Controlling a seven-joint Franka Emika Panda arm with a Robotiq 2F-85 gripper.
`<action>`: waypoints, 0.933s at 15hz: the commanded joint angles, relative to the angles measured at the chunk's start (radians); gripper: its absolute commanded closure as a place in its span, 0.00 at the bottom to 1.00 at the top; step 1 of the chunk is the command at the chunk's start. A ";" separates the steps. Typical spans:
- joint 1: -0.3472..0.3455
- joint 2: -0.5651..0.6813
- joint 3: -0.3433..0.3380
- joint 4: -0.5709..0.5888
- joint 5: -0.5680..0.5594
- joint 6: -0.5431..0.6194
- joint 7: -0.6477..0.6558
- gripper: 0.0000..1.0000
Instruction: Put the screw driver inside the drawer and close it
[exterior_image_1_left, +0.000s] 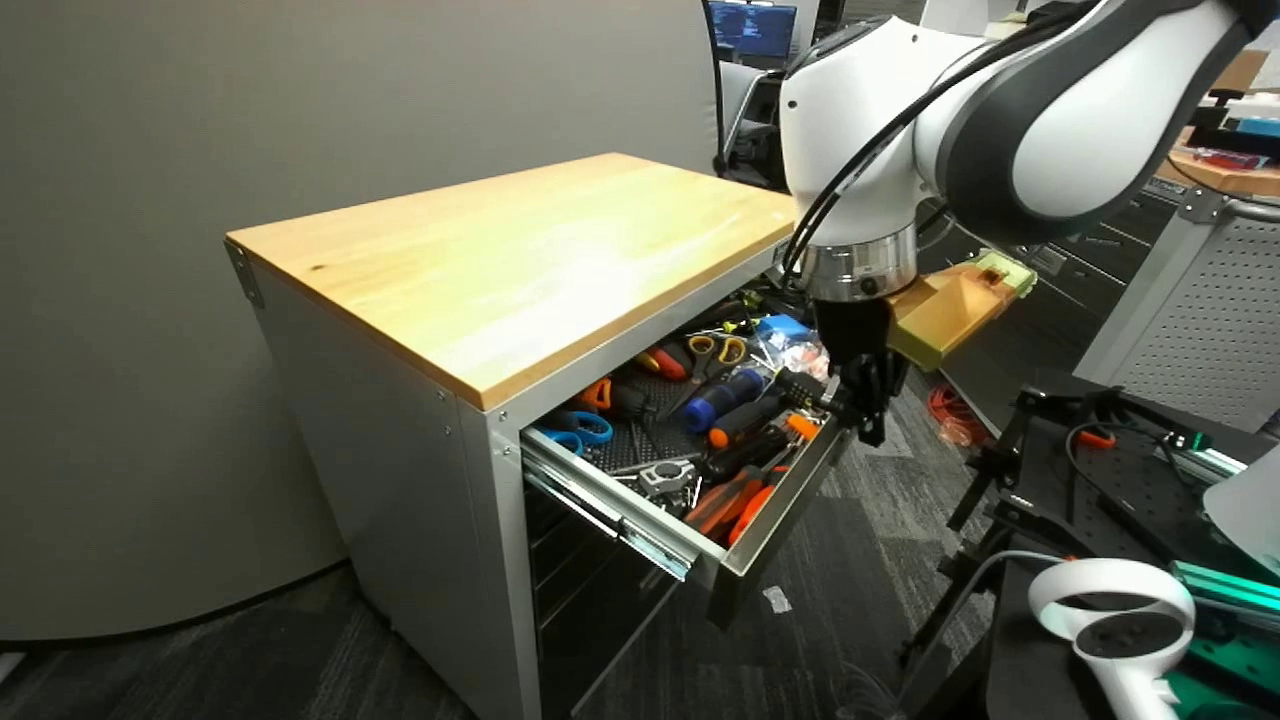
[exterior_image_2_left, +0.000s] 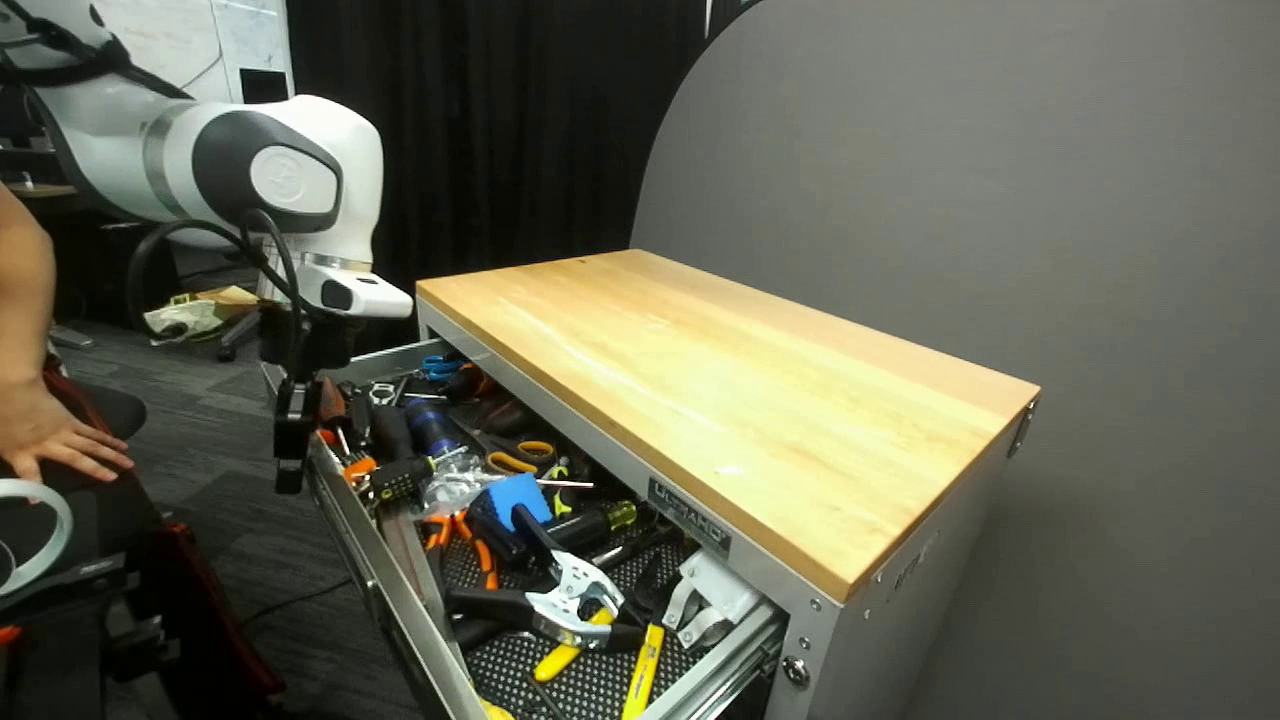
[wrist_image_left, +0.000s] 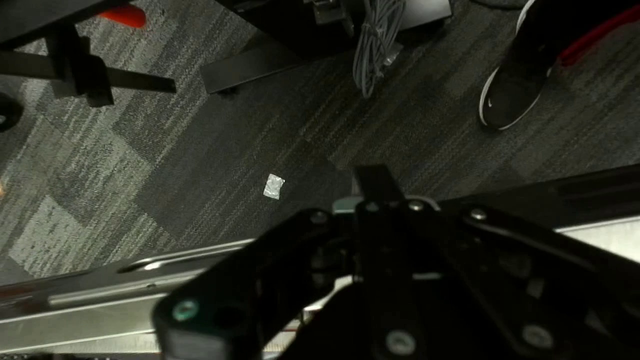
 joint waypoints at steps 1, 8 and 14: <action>0.046 0.093 -0.042 0.100 -0.093 0.072 0.140 1.00; 0.177 0.234 -0.078 0.321 -0.346 0.066 0.298 1.00; 0.280 0.295 -0.125 0.444 -0.630 0.024 0.428 1.00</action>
